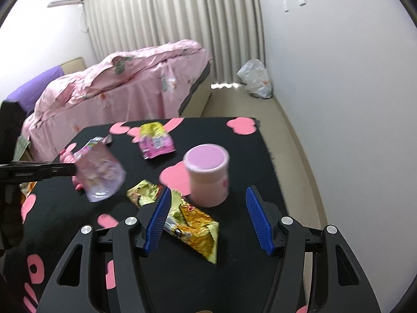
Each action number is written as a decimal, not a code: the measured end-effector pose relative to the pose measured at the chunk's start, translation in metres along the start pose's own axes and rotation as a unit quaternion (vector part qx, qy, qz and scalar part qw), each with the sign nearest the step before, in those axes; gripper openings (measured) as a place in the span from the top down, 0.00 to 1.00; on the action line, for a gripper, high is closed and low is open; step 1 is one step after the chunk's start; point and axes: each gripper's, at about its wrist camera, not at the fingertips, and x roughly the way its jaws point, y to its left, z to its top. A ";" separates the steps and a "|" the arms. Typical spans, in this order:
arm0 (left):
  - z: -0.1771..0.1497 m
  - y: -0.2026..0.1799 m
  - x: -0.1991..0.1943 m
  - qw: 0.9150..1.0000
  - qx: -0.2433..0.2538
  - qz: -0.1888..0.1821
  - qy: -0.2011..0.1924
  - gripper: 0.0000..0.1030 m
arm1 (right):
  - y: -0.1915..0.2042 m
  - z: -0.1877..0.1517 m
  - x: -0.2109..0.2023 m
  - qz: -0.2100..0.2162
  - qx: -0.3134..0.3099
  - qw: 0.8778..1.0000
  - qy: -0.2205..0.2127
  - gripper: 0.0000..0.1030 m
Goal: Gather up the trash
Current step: 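Grasp the clear plastic tray with the left tool while the right tool grasps the yellow-pink wrapper, then carry the clear tray and yellow-pink wrapper over the yellow-green trash bag, then open both tools to drop the tray and wrapper into the bag, then move both open tools back over the table toward the remaining wrappers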
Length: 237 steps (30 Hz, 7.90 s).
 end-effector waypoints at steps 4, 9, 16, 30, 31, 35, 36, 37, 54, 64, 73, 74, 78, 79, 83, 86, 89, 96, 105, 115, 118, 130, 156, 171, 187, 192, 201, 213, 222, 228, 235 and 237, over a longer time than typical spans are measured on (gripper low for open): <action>-0.025 0.022 -0.034 0.999 -0.020 0.026 -0.019 0.99 | 0.019 -0.002 0.000 0.017 -0.020 1.000 0.010 0.45; -0.052 0.062 -0.066 0.994 -0.076 0.064 -0.042 0.99 | 0.057 0.007 0.006 0.066 -0.040 0.997 0.013 0.45; -0.074 0.100 -0.085 0.986 -0.131 0.081 -0.062 0.99 | 0.122 0.046 0.063 0.064 -0.107 0.992 0.024 0.46; -0.086 0.128 -0.092 0.987 -0.131 0.048 -0.077 0.68 | 0.120 0.066 0.177 -0.011 -0.106 0.984 0.141 0.85; -0.086 0.128 -0.091 0.988 -0.126 0.046 -0.076 0.66 | 0.120 0.065 0.173 -0.005 -0.109 0.985 0.137 0.89; -0.081 0.122 -0.081 0.993 -0.091 0.050 -0.060 0.63 | 0.131 0.057 0.138 0.019 -0.140 0.983 0.119 0.92; -0.080 0.121 -0.077 0.993 -0.087 0.055 -0.053 0.63 | 0.133 0.056 0.129 0.028 -0.139 0.983 0.114 0.92; -0.079 0.121 -0.074 0.993 -0.086 0.059 -0.048 0.63 | 0.135 0.055 0.117 0.037 -0.139 0.984 0.106 0.92; -0.087 0.082 -0.065 0.998 -0.045 -0.046 -0.006 0.62 | 0.145 0.013 0.004 0.082 -0.130 0.987 0.042 0.92; -0.072 0.111 -0.062 0.992 -0.071 0.105 -0.026 0.62 | 0.133 -0.023 -0.004 0.096 -0.078 0.991 0.044 0.92; -0.065 0.075 -0.030 0.987 0.034 0.155 0.014 0.74 | 0.129 -0.036 -0.008 0.101 -0.064 0.992 0.046 0.92; -0.066 0.076 -0.031 0.988 0.029 0.148 0.012 0.88 | 0.128 -0.036 -0.009 0.101 -0.062 0.992 0.045 0.92; -0.069 0.087 -0.040 0.992 -0.015 0.124 -0.011 0.99 | 0.127 -0.039 -0.012 0.103 -0.058 0.992 0.042 0.92; -0.069 0.087 -0.042 0.992 -0.020 0.122 -0.018 0.99 | 0.126 -0.039 -0.013 0.103 -0.057 0.992 0.041 0.92; -0.072 0.083 -0.061 0.993 -0.043 0.096 -0.047 0.99 | 0.125 -0.040 -0.015 0.105 -0.051 0.992 0.040 0.92; -0.073 0.074 -0.077 0.993 -0.035 0.090 -0.070 0.99 | 0.126 -0.038 -0.020 0.106 -0.051 0.992 0.035 0.92; -0.073 0.067 -0.095 0.991 -0.022 0.092 -0.093 0.99 | 0.131 -0.035 -0.029 0.106 -0.056 0.993 0.025 0.92; -0.079 0.063 -0.142 0.983 -0.007 0.112 -0.147 0.99 | 0.154 -0.022 -0.054 0.103 -0.087 0.991 -0.005 0.92; -0.093 0.090 -0.191 0.973 -0.038 0.123 -0.192 0.99 | 0.214 0.001 -0.073 0.129 -0.143 0.981 -0.022 0.92; -0.123 0.147 -0.228 0.954 -0.105 0.163 -0.226 0.99 | 0.296 0.009 -0.073 0.164 -0.213 0.963 -0.014 0.92; -0.131 0.159 -0.236 0.949 -0.117 0.173 -0.235 0.99 | 0.315 0.010 -0.070 0.175 -0.226 0.958 -0.006 0.92; -0.143 0.195 -0.237 0.941 -0.158 0.199 -0.225 0.99 | 0.374 0.017 -0.042 0.216 -0.258 0.941 0.027 0.92; -0.166 0.259 -0.181 0.928 -0.241 0.225 -0.172 0.99 | 0.468 -0.004 0.114 0.289 -0.252 0.908 0.171 0.92; -0.159 0.283 -0.175 0.919 -0.289 0.190 -0.188 0.97 | 0.476 -0.007 0.108 0.282 -0.302 0.900 0.140 0.92; -0.128 0.244 -0.213 0.920 -0.252 0.202 -0.221 0.57 | 0.411 0.009 0.059 0.242 -0.310 0.915 0.087 0.64; -0.112 0.212 -0.199 0.936 -0.215 0.180 -0.211 0.54 | 0.347 0.022 0.035 0.209 -0.296 0.929 0.068 0.64; -0.068 0.119 -0.118 0.979 -0.082 0.078 -0.171 0.51 | 0.191 0.020 -0.001 0.135 -0.186 0.972 0.046 0.63; 0.016 0.055 0.012 0.990 -0.015 0.116 -0.073 0.51 | 0.073 -0.009 -0.004 0.061 -0.121 0.990 0.034 0.63; 0.039 0.044 0.073 0.989 -0.003 0.149 -0.008 0.51 | 0.027 -0.024 -0.011 0.036 -0.090 0.995 0.025 0.63; 0.024 0.039 0.068 0.994 -0.003 0.111 -0.004 0.90 | 0.006 -0.022 -0.008 0.039 -0.054 0.998 0.022 0.62; -0.023 0.019 0.012 0.999 -0.004 0.029 -0.029 0.97 | -0.006 -0.013 0.004 0.061 -0.014 0.998 0.026 0.63; -0.038 0.015 -0.004 0.999 -0.009 0.014 -0.032 0.97 | -0.011 -0.010 0.012 0.070 0.006 0.997 0.031 0.63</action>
